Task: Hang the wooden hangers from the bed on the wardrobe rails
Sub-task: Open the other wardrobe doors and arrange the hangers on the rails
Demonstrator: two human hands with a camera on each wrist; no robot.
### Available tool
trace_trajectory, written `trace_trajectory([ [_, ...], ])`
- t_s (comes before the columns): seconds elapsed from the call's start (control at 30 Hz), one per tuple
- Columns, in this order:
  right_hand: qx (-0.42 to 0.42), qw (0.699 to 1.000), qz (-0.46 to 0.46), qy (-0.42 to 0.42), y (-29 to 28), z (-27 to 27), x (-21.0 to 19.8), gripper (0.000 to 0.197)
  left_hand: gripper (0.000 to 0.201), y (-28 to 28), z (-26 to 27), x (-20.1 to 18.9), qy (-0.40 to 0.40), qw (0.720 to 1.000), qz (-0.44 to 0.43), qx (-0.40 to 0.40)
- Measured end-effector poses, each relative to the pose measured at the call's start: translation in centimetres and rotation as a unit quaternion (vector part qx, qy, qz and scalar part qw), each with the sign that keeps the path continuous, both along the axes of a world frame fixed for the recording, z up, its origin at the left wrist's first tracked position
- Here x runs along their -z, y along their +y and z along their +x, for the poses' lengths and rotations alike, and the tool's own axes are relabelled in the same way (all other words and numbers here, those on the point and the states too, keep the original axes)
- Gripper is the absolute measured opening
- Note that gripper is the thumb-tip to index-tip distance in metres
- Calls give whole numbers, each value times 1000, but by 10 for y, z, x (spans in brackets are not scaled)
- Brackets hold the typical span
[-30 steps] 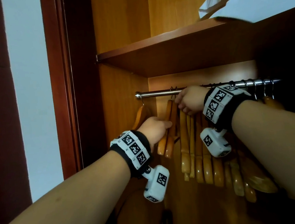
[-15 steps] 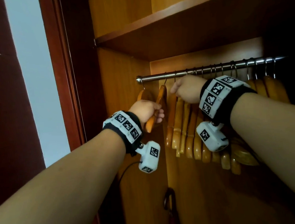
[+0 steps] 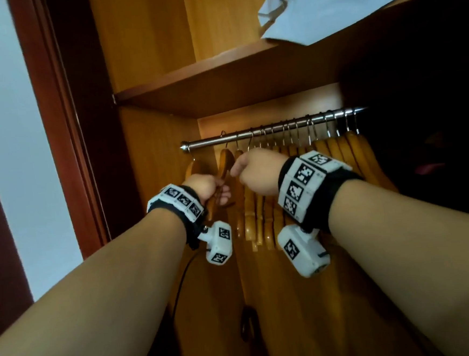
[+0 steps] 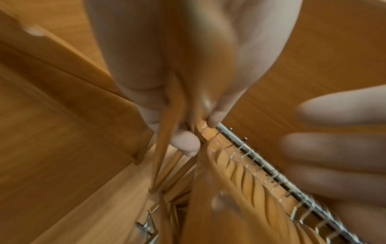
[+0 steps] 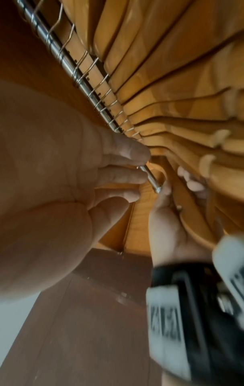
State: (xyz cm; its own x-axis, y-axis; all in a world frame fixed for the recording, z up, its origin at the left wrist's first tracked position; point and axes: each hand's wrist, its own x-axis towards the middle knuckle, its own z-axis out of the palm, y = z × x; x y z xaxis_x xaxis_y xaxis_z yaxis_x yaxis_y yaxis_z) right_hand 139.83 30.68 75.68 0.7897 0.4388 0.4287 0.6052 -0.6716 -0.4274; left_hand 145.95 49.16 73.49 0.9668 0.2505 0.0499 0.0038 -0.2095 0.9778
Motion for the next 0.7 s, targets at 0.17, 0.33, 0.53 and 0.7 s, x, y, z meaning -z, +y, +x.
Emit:
trace_trajectory([
  [0.17,-4,997,-58,41,-13,-17,10,34,23,1,4,9,4,1000,-17,-6],
  [0.33,7,997,-58,46,-35,-12,11,36,25,-4,11,0,7,999,22,-35],
  [0.53,10,995,-81,56,-51,-3,-2,37,21,-1,27,-4,46,997,49,-38],
  [0.7,16,991,-100,92,-50,5,-5,41,17,7,27,15,62,995,72,-27],
])
